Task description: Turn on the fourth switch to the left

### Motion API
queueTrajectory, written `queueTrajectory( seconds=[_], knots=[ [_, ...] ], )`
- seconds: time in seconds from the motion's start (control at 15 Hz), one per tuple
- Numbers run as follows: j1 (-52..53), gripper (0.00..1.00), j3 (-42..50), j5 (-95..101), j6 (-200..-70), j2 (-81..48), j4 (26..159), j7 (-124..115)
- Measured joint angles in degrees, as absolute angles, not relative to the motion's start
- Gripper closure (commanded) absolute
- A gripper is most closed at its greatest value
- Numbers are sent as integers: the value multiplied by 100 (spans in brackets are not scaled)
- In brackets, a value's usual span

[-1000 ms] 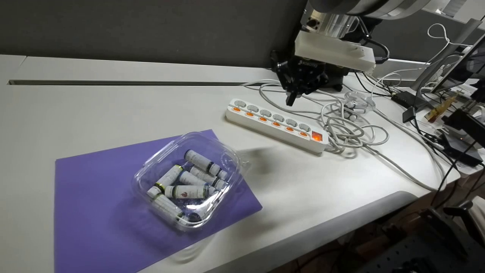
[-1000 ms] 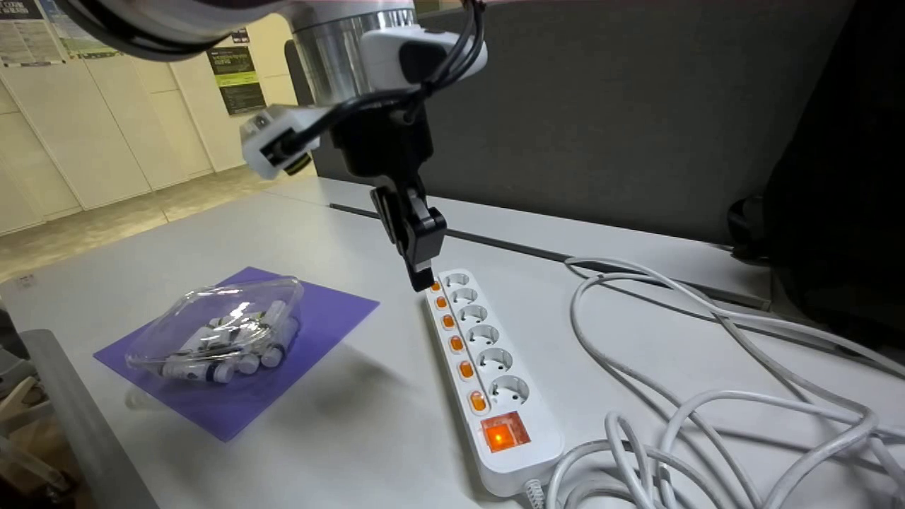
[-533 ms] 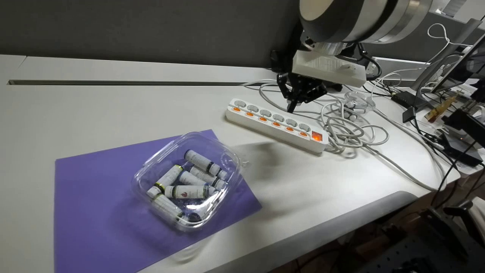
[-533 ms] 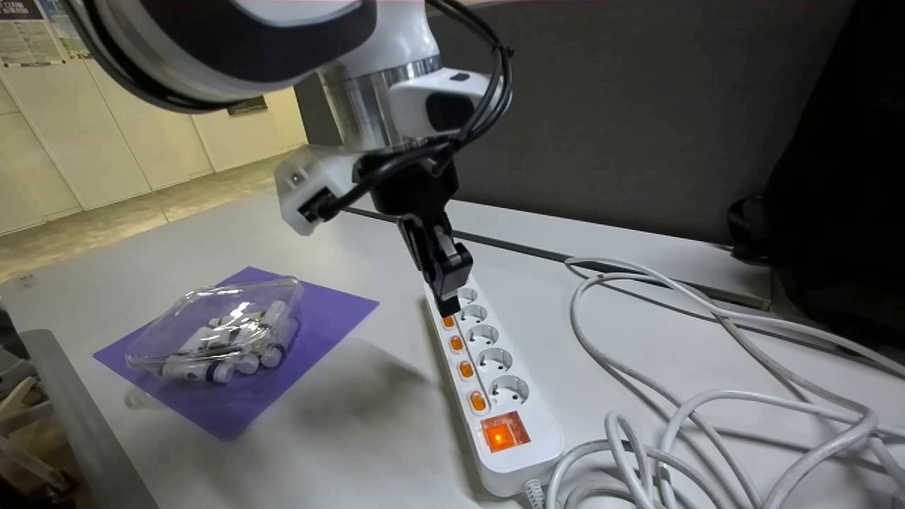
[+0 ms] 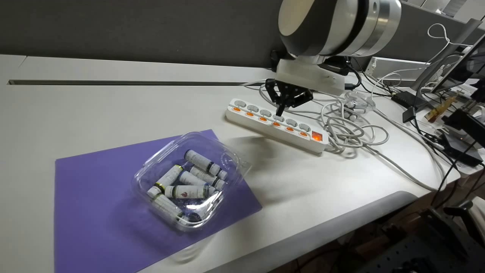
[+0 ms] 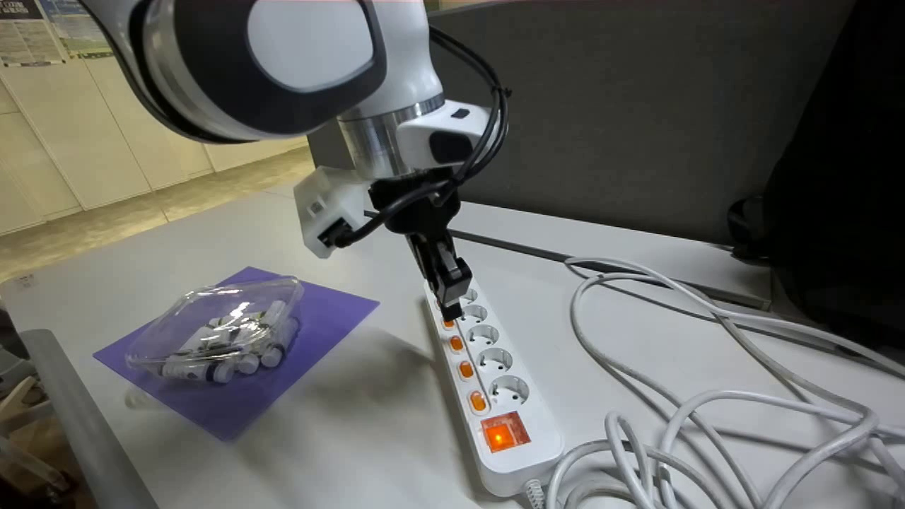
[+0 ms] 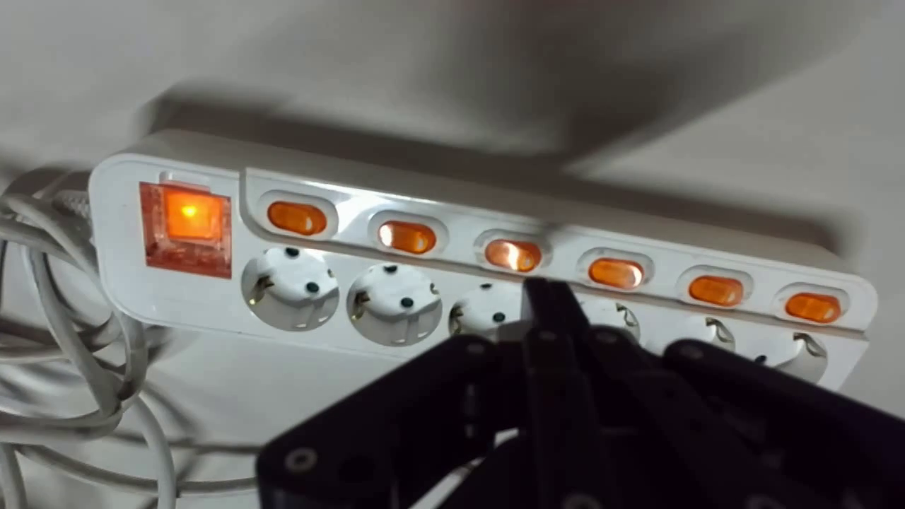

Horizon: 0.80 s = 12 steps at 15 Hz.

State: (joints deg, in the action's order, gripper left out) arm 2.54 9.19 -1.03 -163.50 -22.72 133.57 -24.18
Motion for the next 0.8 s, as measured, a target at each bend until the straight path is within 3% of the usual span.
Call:
queueTrajectory(
  seconds=[0.8],
  knots=[
    [281, 100, 858, -729, -16336, -2750, 13031, -2397]
  ],
)
